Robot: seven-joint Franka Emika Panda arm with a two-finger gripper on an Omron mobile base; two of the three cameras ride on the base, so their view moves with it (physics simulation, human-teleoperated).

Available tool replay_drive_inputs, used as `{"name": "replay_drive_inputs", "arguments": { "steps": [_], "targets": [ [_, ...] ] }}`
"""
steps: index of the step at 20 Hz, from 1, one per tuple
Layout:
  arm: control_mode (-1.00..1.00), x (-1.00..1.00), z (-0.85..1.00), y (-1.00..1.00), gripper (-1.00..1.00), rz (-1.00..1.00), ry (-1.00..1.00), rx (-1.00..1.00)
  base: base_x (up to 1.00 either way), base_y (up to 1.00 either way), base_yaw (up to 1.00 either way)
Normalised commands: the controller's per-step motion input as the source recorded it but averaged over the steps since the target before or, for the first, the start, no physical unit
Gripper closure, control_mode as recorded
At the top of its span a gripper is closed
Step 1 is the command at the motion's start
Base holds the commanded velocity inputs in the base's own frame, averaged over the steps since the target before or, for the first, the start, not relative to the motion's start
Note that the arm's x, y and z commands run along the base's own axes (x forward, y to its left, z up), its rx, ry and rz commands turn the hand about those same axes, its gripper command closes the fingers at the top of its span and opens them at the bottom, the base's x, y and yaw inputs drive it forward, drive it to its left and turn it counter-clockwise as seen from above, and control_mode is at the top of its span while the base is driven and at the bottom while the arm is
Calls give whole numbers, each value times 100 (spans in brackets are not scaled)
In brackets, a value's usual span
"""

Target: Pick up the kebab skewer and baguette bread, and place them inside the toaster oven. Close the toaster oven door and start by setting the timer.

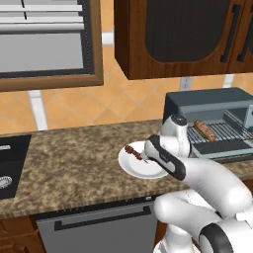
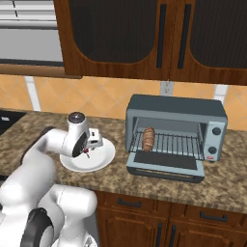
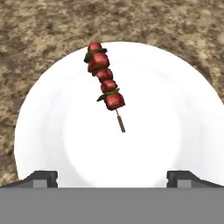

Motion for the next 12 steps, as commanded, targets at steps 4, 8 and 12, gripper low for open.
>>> {"name": "replay_drive_inputs", "arguments": {
  "steps": [4, 8, 12],
  "targets": [
    [-100, 64, -26, 3, -100, 9, 8, 0, 0, 0, 0],
    [-100, 50, -29, 16, -100, 3, 7, 0, 0, 0, 0],
    [-100, 38, -41, 28, -100, 3, 8, 0, 0, 0, 0]
  ]
}}
